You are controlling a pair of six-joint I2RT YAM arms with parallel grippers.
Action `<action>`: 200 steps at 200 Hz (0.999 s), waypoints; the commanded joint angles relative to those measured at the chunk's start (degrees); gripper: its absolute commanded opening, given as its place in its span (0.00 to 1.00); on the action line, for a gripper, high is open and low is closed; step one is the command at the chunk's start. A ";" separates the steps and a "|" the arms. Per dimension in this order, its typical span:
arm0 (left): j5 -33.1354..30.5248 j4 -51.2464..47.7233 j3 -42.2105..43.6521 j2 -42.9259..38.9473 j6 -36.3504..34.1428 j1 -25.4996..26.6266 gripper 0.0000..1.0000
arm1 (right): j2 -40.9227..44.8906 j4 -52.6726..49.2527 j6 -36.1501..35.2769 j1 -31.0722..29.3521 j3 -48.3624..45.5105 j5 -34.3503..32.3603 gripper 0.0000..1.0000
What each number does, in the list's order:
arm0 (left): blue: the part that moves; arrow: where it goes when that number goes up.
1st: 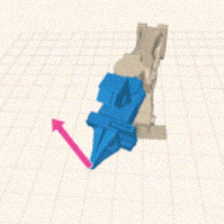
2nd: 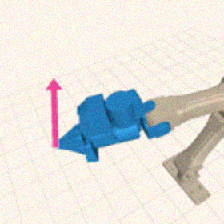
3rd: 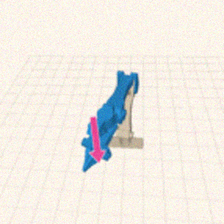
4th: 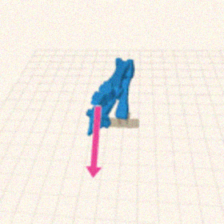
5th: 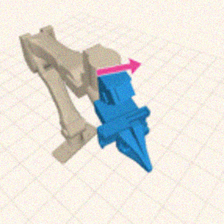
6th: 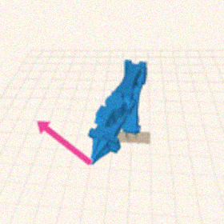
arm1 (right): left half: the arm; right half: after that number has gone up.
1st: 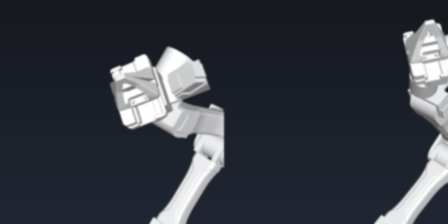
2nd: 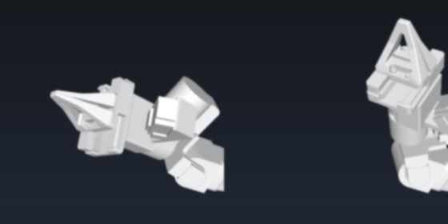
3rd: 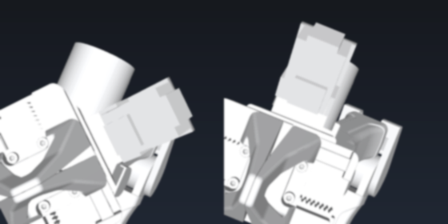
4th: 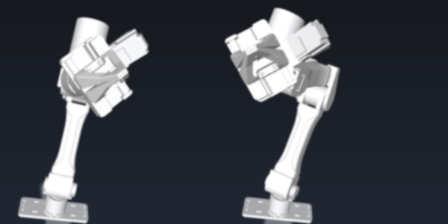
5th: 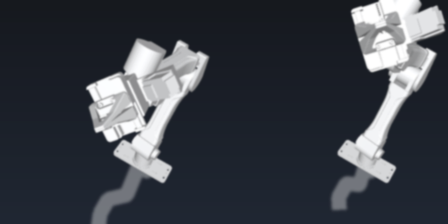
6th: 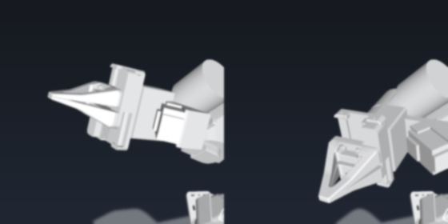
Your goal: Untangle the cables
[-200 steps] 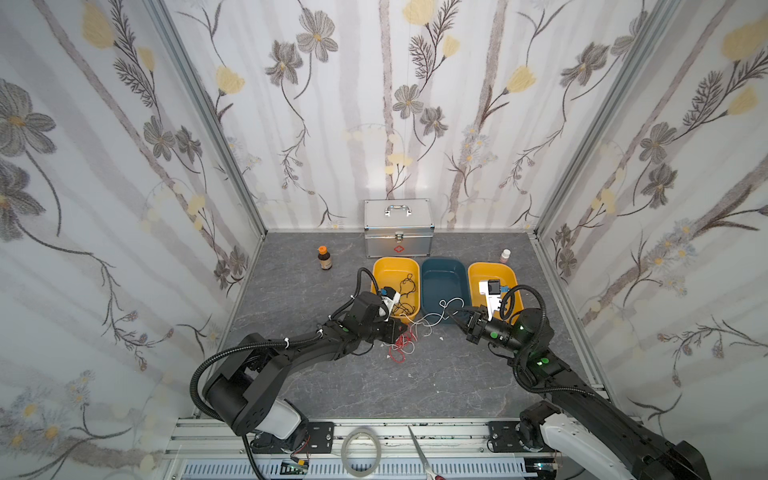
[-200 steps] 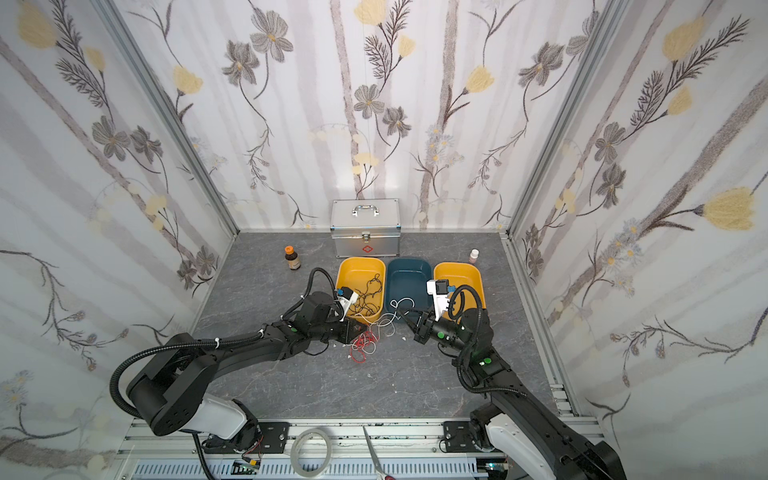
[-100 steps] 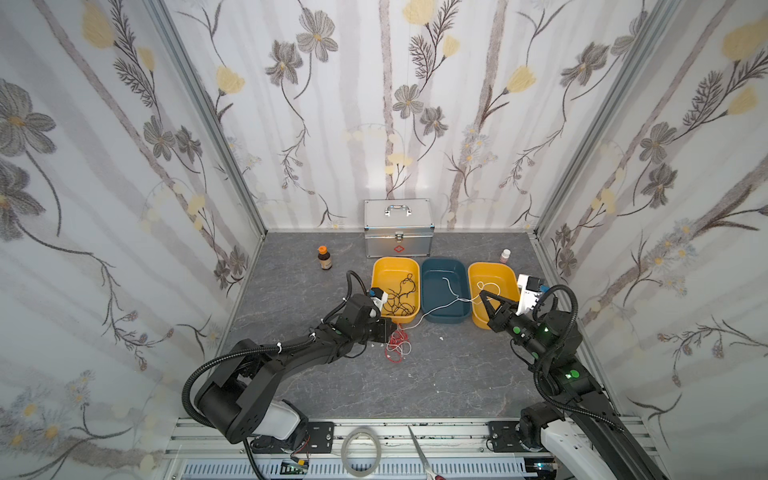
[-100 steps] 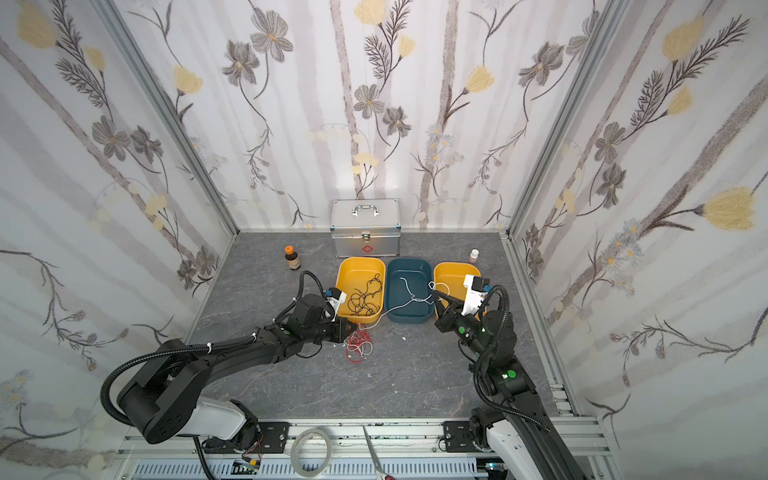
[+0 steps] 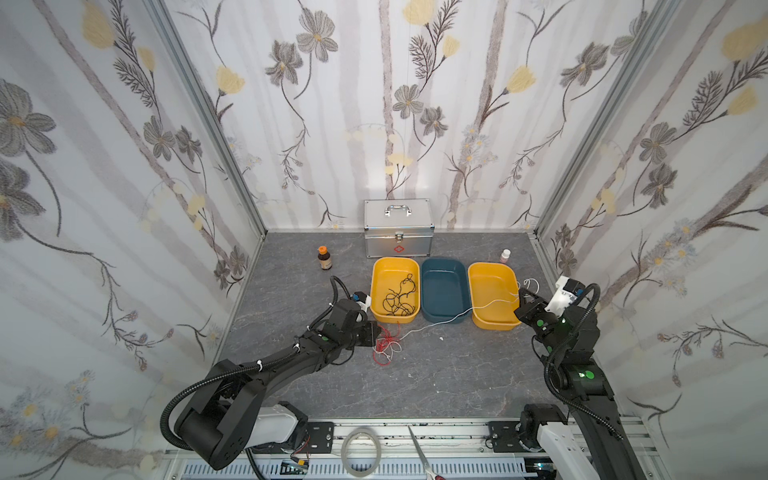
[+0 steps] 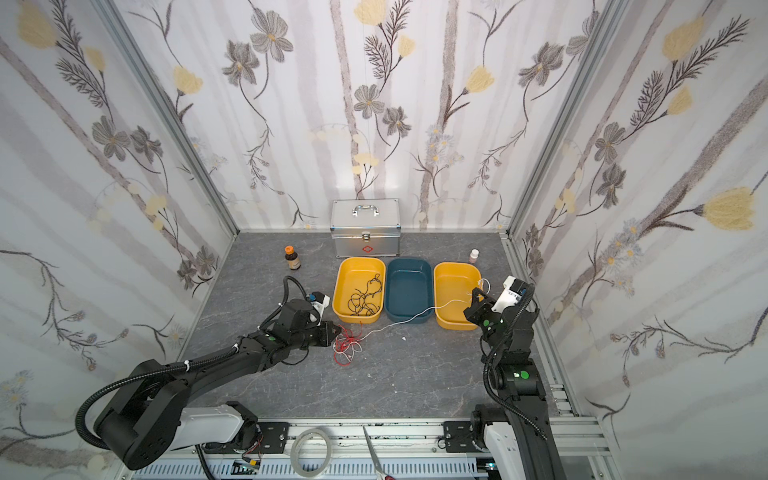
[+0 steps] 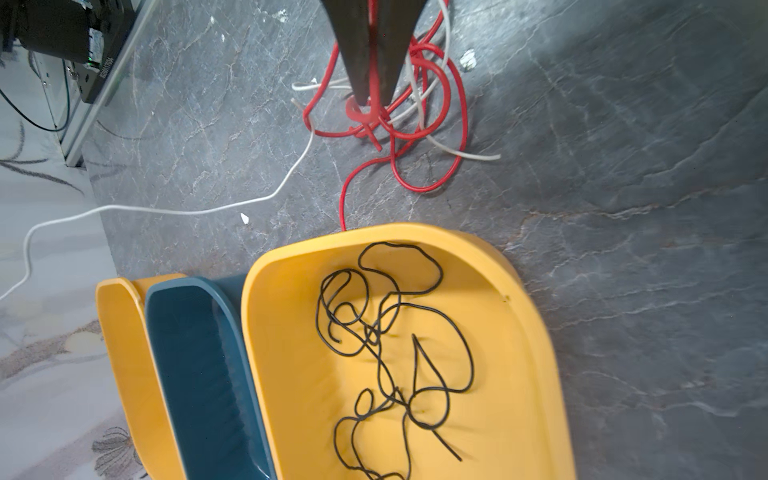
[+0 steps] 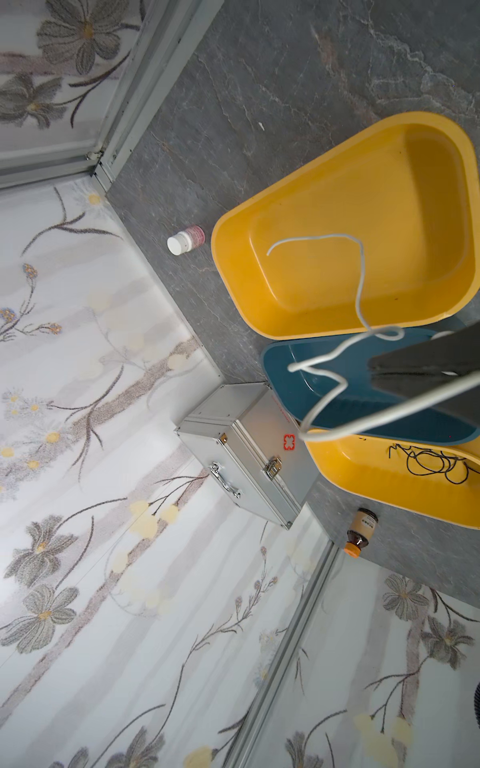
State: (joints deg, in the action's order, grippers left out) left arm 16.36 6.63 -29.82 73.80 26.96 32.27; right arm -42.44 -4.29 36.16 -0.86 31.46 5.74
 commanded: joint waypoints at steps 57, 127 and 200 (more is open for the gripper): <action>-6.59 -7.99 0.64 -3.27 1.34 -1.07 0.00 | -1.10 -1.36 -0.67 6.54 3.45 -3.97 0.00; -0.96 -5.40 1.20 -3.97 1.72 -1.60 0.01 | -3.00 4.02 -0.62 8.61 3.29 10.38 0.00; 4.04 0.50 0.69 -0.52 1.79 0.31 0.08 | 0.38 2.76 -2.93 2.26 10.37 15.41 0.00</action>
State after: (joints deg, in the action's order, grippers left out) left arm 18.70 3.84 -28.60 71.66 28.51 31.92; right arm -42.09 -4.08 34.68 3.73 39.48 17.17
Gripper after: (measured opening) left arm 0.082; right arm 0.049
